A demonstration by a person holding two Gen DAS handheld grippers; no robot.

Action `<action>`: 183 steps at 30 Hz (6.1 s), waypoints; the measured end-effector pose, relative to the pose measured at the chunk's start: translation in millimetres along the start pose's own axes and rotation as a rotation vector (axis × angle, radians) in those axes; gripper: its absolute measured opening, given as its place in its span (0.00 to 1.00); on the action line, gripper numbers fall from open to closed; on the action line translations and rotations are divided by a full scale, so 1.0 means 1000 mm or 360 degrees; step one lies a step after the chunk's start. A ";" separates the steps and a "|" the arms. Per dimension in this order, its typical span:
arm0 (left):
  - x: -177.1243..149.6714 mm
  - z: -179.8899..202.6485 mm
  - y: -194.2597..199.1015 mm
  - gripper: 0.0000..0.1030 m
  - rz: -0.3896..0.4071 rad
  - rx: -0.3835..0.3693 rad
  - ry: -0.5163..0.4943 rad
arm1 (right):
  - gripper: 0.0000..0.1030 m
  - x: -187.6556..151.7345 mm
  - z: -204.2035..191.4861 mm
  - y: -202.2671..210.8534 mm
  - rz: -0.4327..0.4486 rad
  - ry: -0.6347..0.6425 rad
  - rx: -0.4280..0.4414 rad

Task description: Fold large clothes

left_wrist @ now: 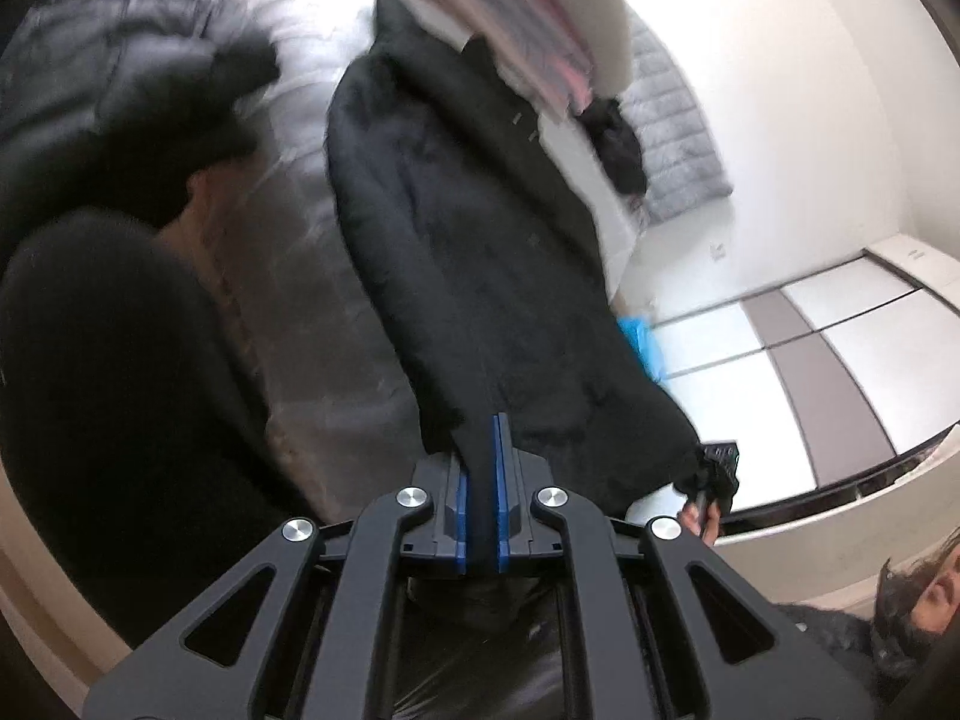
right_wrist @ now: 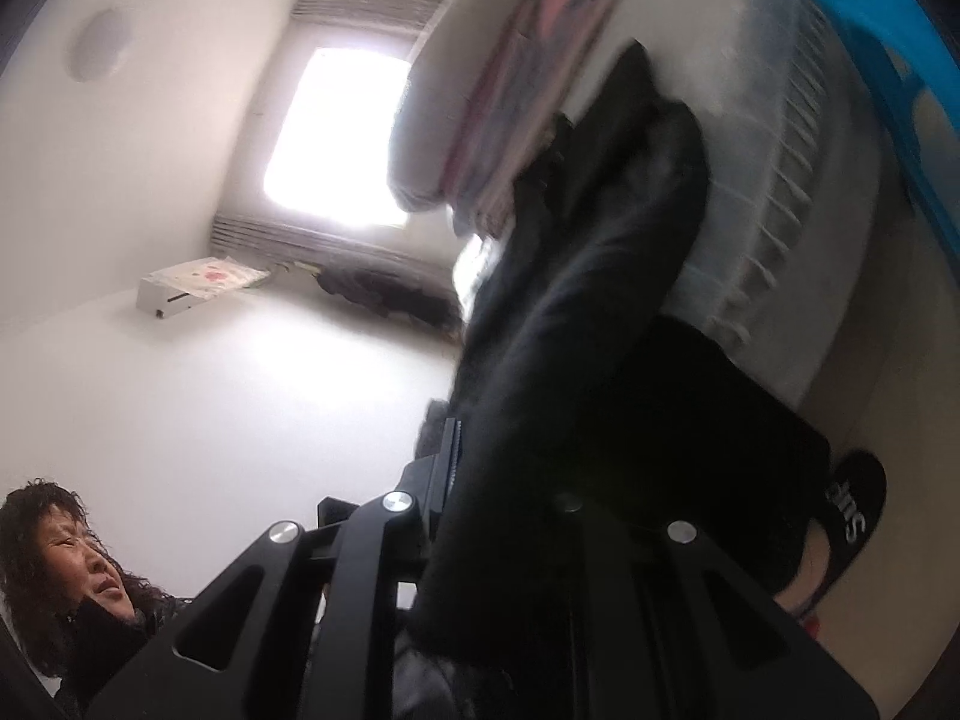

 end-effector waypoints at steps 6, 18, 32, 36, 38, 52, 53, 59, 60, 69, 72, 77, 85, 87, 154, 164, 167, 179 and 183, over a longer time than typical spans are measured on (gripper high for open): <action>-0.013 -0.034 -0.019 0.16 -0.0129 0.0045 0.0074 | 0.59 -0.005 0.030 0.007 -0.0025 -0.0120 -0.0036; -0.013 -0.015 -0.044 0.28 -0.0204 0.0095 -0.0052 | 0.59 -0.005 0.033 -0.004 -0.0035 -0.0176 0.0034; 0.005 0.001 -0.007 0.04 0.0145 -0.0068 -0.0057 | 0.20 -0.001 0.002 -0.005 0.0108 -0.0029 0.0137; 0.016 0.015 0.010 0.04 0.0269 -0.0161 -0.0056 | 0.20 0.002 -0.016 -0.004 0.0231 -0.0057 0.0311; 0.017 0.023 0.016 0.04 0.0305 -0.0173 -0.0064 | 0.19 0.001 -0.025 -0.002 0.0268 -0.0059 0.0397; 0.007 0.071 0.080 0.03 0.0453 -0.0381 -0.0237 | 0.18 -0.011 -0.060 0.050 0.0366 0.0043 0.0638; 0.008 0.066 0.081 0.03 0.0457 -0.0375 -0.0217 | 0.18 -0.011 -0.058 0.055 0.0383 0.0037 0.0648; 0.017 0.022 0.068 0.03 0.0459 -0.0371 -0.0027 | 0.17 -0.008 -0.032 0.048 0.0407 -0.0078 0.0656; 0.018 0.017 0.065 0.03 0.0455 -0.0375 0.0001 | 0.17 -0.007 -0.033 0.048 0.0408 -0.0086 0.0661; 0.046 0.024 0.060 0.03 0.0515 -0.0429 0.0024 | 0.17 0.020 -0.042 0.039 0.0440 -0.0057 0.0699; 0.061 0.027 0.055 0.03 0.0541 -0.0448 0.0040 | 0.17 0.033 -0.045 0.030 0.0447 -0.0053 0.0717; 0.096 0.035 0.040 0.04 0.0580 -0.0472 0.0062 | 0.17 0.058 -0.052 0.007 0.0453 -0.0048 0.0731; 0.158 0.041 0.008 0.04 0.0622 -0.0488 0.0103 | 0.17 0.106 -0.062 -0.033 0.0463 -0.0037 0.0710; 0.183 0.041 -0.008 0.04 0.0631 -0.0489 0.0133 | 0.17 0.122 -0.063 -0.048 0.0467 -0.0037 0.0680; 0.338 -0.005 -0.312 0.48 0.0618 0.0284 -0.0294 | 0.80 0.222 0.013 -0.440 -0.0016 0.0140 -0.0039; 0.334 0.071 -0.371 0.52 0.0611 0.0147 -0.0532 | 0.85 0.265 0.014 -0.362 0.0315 0.0176 -0.0115; 0.339 0.047 -0.389 0.52 0.0581 0.0357 -0.0580 | 0.85 0.271 0.038 -0.366 0.0318 0.0138 -0.0157; 0.364 0.003 -0.345 0.51 0.0717 0.0380 -0.0337 | 0.85 0.289 0.031 -0.362 0.0369 0.0257 -0.0144; 0.369 0.005 -0.329 0.52 0.0806 0.0430 -0.0401 | 0.85 0.294 0.033 -0.338 0.0457 0.0266 -0.0197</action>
Point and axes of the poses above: each gripper's, at about its wrist camera, not at the fingertips, and y roughly against the way its jaws point, z to its right, x to its top, the point moved 2 cm from there along -y, roughly the way its jaws point, and after that the axes turned 13 degrees about z, right-handed, at the moved point
